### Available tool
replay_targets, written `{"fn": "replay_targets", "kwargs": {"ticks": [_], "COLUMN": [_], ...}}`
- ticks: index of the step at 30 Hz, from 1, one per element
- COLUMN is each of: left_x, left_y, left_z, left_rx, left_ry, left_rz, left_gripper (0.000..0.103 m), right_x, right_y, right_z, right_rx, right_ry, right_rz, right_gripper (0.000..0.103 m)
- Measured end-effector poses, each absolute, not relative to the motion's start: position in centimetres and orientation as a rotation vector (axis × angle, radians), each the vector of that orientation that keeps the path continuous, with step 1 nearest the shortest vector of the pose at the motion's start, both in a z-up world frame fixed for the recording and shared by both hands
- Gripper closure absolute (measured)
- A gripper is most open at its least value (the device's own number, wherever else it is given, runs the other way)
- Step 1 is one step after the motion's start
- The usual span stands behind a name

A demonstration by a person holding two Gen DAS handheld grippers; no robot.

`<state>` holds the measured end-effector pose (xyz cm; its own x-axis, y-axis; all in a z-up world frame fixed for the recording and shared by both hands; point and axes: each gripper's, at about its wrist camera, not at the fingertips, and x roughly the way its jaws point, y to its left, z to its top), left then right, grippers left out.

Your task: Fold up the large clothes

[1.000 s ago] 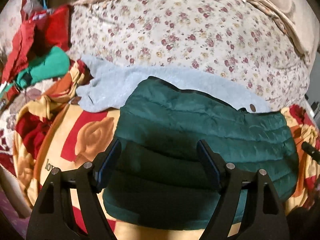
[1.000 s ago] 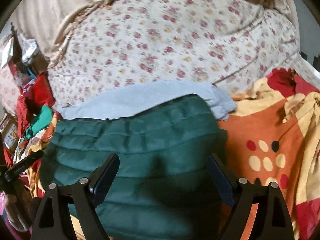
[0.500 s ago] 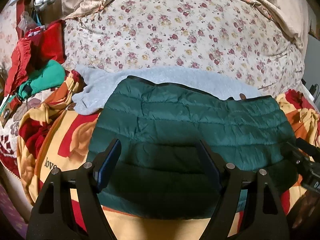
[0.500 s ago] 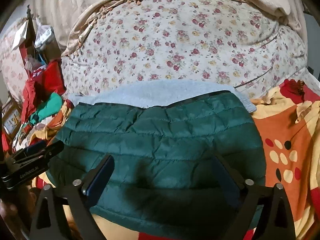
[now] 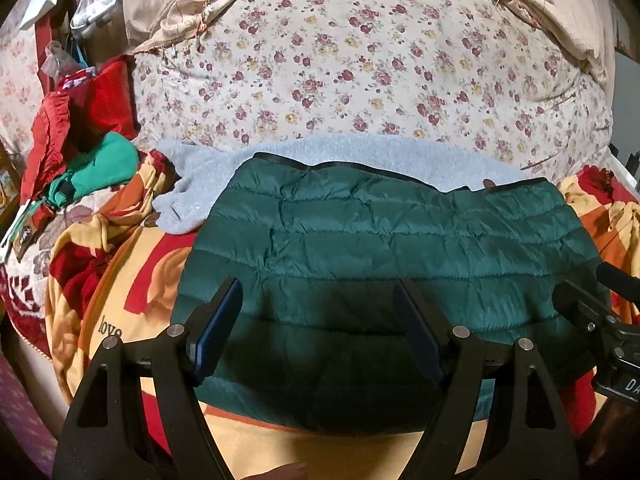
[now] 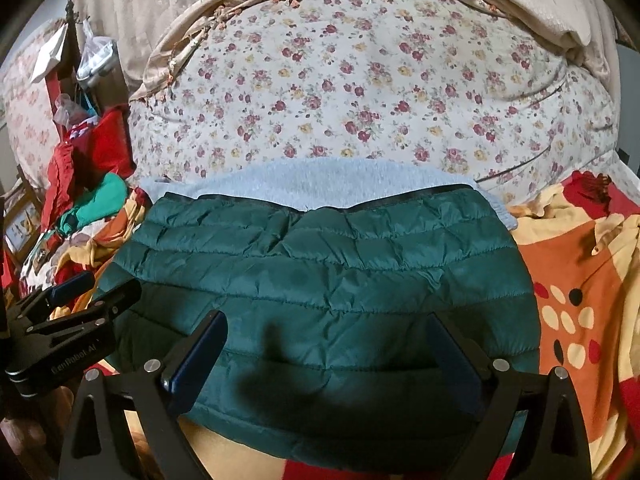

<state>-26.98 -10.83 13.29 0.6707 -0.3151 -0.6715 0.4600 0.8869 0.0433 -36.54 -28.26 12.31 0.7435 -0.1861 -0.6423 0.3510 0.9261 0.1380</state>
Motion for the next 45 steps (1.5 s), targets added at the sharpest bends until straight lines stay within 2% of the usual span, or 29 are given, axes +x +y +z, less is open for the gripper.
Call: {"fn": "replay_targets", "kwargs": {"ticks": [45], "left_x": [-26.76], "left_y": [-11.47], "left_z": [12.37], "left_rx": [0.219], "left_ry": [0.727], "left_rz": [-0.443], "left_gripper": [0.025], "right_x": [-35.67], "right_y": [-28.82], "right_z": [11.59], "right_rx": [0.272], "right_ry": [0.686], "right_rz": [-0.297], "right_gripper": [0.005]}}
